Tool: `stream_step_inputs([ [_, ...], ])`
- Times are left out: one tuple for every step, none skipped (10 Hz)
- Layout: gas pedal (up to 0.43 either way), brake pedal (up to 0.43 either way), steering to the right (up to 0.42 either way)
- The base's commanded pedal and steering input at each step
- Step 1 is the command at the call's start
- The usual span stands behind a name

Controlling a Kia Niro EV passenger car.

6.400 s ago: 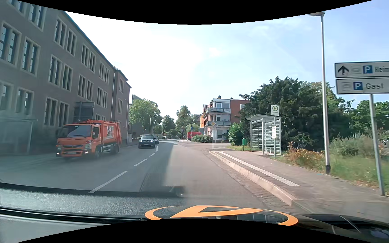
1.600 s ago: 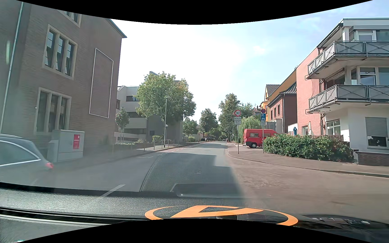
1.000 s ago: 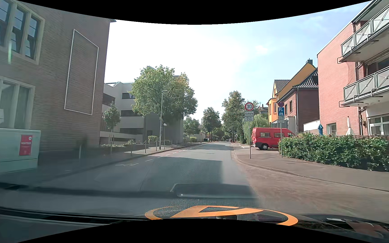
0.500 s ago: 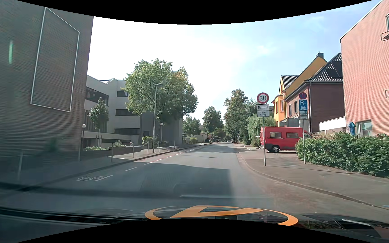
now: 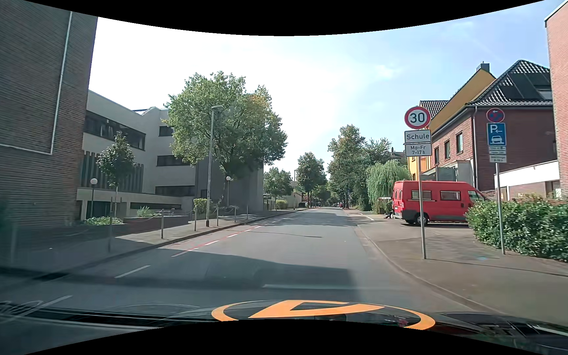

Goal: Follow the waypoints while adhering to traffic rules and regulations

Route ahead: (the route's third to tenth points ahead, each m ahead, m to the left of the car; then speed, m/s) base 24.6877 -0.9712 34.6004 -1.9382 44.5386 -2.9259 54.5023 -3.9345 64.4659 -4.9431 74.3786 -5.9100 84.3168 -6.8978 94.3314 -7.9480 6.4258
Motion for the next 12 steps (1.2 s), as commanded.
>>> stream_step_inputs([
  [0.118,0.0,0.011],
  [0.118,0.0,0.016],
  [0.118,0.0,0.022],
  [0.118,0.0,0.027],
  [0.118,0.0,0.028],
  [0.118,0.0,0.028],
  [0.118,0.0,0.029],
  [0.118,0.0,0.03],
  [0.118,0.0,0.031],
  [0.118,0.0,0.032],
  [0.118,0.0,0.034],
  [0.118,0.0,0.036],
])
